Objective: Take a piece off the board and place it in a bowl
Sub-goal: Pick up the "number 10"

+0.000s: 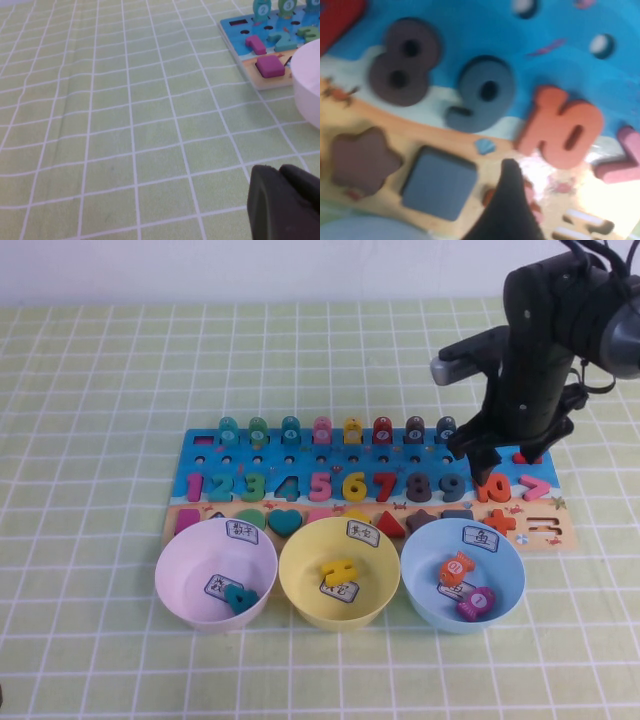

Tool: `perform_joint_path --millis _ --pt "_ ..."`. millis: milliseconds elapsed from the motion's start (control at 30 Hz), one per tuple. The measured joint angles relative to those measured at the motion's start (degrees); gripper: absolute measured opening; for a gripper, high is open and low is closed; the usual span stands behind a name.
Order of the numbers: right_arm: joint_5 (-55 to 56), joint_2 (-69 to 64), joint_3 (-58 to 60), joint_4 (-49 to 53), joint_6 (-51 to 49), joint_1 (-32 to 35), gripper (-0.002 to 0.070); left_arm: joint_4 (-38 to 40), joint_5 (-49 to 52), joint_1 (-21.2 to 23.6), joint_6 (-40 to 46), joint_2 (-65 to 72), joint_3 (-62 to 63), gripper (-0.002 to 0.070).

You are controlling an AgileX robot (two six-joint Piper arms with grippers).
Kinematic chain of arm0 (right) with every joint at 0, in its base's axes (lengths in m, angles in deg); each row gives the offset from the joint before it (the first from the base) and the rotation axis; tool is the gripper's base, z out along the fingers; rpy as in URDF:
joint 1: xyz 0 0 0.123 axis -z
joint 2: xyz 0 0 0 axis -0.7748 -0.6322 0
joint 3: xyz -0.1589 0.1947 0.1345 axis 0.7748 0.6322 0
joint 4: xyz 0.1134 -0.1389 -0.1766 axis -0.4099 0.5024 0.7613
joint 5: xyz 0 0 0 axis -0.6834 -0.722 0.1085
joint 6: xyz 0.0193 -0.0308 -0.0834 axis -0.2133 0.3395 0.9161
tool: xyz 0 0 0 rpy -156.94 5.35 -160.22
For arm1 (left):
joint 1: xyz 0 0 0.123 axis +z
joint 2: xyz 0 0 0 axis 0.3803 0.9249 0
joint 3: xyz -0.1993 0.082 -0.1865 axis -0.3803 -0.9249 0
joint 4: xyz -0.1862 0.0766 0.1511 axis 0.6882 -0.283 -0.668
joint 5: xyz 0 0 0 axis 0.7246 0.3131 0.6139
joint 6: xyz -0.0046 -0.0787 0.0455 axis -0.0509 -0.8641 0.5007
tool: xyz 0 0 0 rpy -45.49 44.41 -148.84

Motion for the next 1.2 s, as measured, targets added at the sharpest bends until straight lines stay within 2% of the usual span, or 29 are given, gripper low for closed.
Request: perform_joint_path --millis 233,433,1200 --pt "0.1 -1.9 0.0 -2.7 -1.5 2.3 0.0498 -0.2 0.0 0.0 0.0 0.0 0.0 -0.0003" --pt "0.1 -2.0 0.0 -3.7 -1.5 2.2 0.0476 -0.3 0.0 0.0 0.0 0.0 0.0 -0.0003" --pt "0.1 -3.7 0.0 -4.0 -1.5 2.2 0.0462 -1.2 0.0 0.0 0.0 0.0 0.0 -0.0004"
